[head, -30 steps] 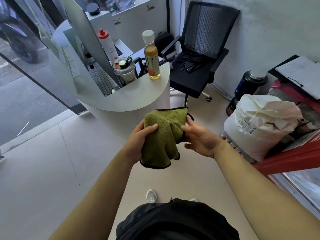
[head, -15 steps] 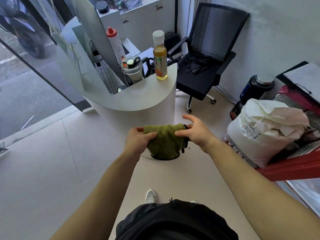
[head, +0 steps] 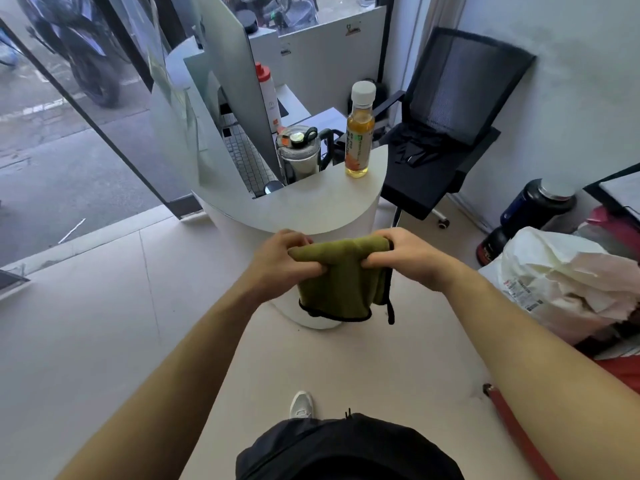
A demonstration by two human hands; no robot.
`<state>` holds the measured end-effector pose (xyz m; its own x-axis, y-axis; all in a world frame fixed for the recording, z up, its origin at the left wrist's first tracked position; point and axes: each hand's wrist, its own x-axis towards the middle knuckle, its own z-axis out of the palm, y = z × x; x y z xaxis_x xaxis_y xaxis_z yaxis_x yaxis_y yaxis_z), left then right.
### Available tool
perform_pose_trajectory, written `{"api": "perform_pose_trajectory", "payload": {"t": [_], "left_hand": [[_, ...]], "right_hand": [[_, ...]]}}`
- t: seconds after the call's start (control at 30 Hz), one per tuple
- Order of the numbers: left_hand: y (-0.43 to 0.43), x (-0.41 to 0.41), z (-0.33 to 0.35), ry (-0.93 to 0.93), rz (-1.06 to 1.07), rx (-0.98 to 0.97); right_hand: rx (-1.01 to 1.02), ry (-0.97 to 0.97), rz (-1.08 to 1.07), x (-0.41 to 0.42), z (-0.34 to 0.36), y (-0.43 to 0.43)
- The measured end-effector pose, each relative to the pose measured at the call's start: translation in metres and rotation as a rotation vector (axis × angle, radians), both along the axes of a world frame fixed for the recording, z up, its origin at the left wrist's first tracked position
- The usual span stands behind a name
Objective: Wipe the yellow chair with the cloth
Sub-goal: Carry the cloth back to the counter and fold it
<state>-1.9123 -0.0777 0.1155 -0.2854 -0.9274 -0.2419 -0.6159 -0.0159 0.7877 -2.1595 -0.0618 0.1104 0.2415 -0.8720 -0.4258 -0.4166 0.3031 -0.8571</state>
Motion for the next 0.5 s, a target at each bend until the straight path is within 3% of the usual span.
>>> {"api": "perform_pose_trajectory", "payload": {"t": [0.07,0.13,0.23,0.3,0.33,0.43,0.5], "left_hand": [[-0.012,0.003,0.005,0.364,0.153,0.19],[-0.03,0.002,-0.001,0.515,0.355,0.263],[-0.063,0.004,-0.009,0.688,0.504,0.327],[-0.083,0.009,-0.014,0.759,0.502,0.37],[-0.093,0.012,-0.018,0.673,0.497,0.33],[-0.114,0.022,-0.027,0.19,0.478,0.074],[-0.121,0.029,-0.028,0.13,0.468,0.012]], "right_hand": [[0.072,-0.249,-0.18,0.006,-0.005,-0.014],[0.106,-0.396,-0.325,0.018,-0.01,-0.03],[0.116,-0.418,-0.428,0.044,-0.011,-0.061],[0.039,-0.299,-0.485,0.058,-0.014,-0.083],[-0.023,-0.189,-0.506,0.063,-0.015,-0.094],[-0.172,0.181,-0.49,0.075,-0.013,-0.112],[-0.236,0.364,-0.44,0.082,-0.013,-0.114]]}}
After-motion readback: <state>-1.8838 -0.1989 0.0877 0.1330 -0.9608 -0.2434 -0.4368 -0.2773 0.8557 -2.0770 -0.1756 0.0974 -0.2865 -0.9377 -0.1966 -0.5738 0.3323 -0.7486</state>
